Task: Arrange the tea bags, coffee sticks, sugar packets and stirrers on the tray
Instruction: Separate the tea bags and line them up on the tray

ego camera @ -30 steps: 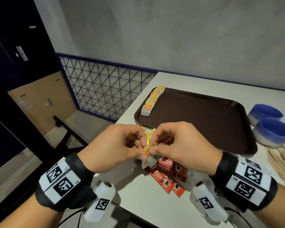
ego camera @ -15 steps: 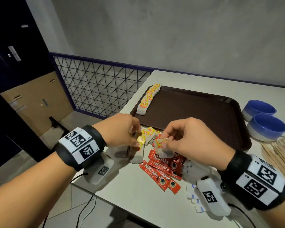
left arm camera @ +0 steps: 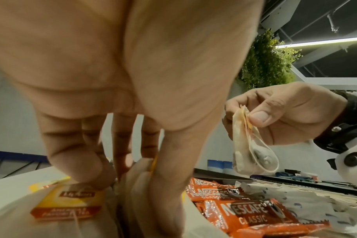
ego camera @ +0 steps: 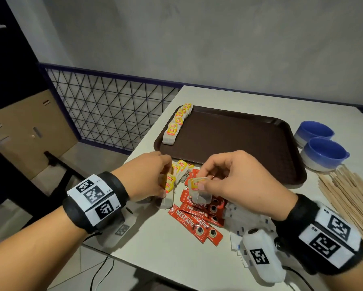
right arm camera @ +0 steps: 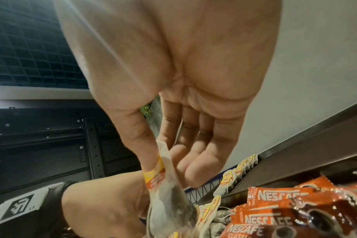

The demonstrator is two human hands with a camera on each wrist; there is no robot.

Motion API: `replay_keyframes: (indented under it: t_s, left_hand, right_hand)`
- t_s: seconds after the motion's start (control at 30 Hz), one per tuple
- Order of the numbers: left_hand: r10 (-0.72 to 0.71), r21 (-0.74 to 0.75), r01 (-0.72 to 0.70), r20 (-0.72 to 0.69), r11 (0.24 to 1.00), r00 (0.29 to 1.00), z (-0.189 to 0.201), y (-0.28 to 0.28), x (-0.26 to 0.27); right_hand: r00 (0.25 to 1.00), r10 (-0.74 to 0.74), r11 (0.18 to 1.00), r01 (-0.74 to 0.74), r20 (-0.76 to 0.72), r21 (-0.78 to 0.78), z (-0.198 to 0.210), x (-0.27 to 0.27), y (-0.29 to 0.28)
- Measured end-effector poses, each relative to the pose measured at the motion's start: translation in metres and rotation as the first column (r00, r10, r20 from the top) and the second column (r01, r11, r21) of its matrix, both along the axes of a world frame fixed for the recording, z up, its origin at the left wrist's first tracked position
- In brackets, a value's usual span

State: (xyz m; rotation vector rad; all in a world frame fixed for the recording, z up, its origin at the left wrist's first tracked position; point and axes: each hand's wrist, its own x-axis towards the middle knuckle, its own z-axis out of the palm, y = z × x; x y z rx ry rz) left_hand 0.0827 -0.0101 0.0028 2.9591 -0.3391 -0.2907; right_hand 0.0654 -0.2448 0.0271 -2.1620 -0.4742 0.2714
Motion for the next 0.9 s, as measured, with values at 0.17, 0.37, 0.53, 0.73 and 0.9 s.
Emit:
replay_keyframes:
  t_s: [0.17,0.37,0.53,0.73,0.9]
  left_hand:
    - [0.002,-0.108,0.002,0.041,0.994,0.999,-0.001,0.006,0.000]
    - [0.008,-0.215,-0.002,0.029,0.977,1.000,0.000,0.013,-0.003]
    - [-0.033,-0.085,0.038,0.060,0.996,0.998,-0.003,0.014,-0.002]
    - [-0.031,-0.156,0.037,0.040,0.987,0.999,0.002,0.012,-0.010]
    - [-0.011,-0.401,0.035,0.063,0.916,0.998,0.016,0.007,-0.021]
  right_hand:
    - [0.997,0.082,0.993,-0.083,-0.009,-0.084,-0.003,0.000,0.012]
    - [0.994,0.111,0.977,-0.113,-0.020,-0.179,-0.005,0.001,0.023]
    - [0.993,0.117,0.980,-0.120,-0.033,-0.157,-0.006,0.000,0.026]
    - [0.994,0.109,0.984,-0.109,-0.005,-0.143,-0.008,-0.001,0.023]
    - [0.992,0.115,0.990,-0.111,0.044,-0.086,-0.009,-0.001,0.021]
